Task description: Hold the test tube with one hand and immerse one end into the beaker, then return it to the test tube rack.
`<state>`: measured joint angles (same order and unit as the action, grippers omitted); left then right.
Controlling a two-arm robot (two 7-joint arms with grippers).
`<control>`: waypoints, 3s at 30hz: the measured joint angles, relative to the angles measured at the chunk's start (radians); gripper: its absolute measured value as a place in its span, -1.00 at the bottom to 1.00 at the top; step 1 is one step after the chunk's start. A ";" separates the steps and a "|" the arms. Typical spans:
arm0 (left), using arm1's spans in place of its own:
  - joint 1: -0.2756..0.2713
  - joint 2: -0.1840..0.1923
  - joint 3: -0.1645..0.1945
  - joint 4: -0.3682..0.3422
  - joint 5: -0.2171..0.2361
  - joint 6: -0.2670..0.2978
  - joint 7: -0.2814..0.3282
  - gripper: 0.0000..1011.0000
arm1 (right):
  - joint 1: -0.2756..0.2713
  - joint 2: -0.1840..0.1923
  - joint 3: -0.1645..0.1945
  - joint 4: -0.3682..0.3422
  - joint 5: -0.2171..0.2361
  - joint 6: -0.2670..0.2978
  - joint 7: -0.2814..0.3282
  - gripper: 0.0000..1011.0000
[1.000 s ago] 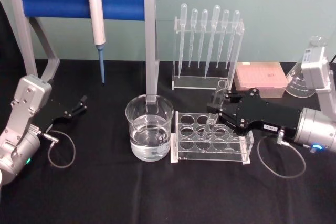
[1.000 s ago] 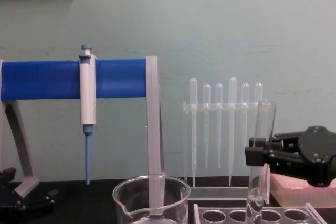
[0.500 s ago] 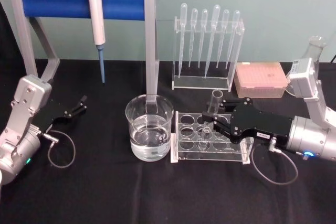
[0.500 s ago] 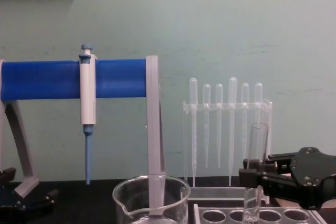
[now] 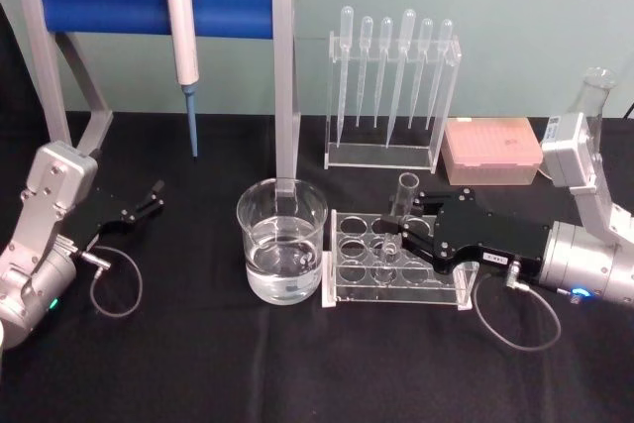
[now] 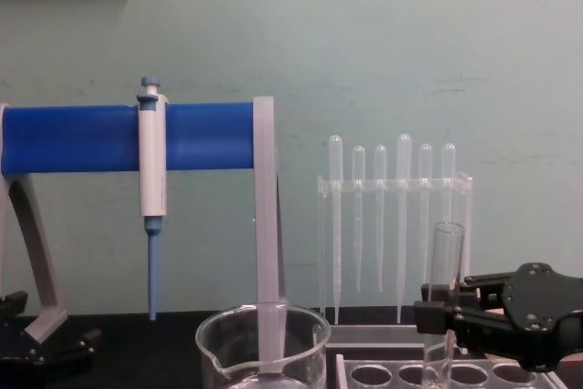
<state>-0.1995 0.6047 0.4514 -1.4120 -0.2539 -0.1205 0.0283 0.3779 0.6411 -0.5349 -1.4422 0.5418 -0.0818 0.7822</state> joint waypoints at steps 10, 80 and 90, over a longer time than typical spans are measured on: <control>0.000 0.000 0.000 0.000 0.000 0.000 0.000 0.98 | 0.000 0.001 0.001 -0.003 0.001 0.000 0.000 -0.33; 0.000 0.000 0.000 0.000 0.000 0.000 0.000 0.98 | -0.299 -0.234 0.320 -0.133 -0.302 0.005 -0.828 0.99; 0.000 0.000 0.000 0.000 0.000 0.000 0.000 0.98 | -0.300 -0.234 0.319 -0.135 -0.301 0.006 -0.832 0.99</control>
<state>-0.1996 0.6047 0.4514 -1.4120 -0.2539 -0.1206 0.0283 0.0783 0.4066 -0.2157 -1.5772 0.2405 -0.0756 -0.0496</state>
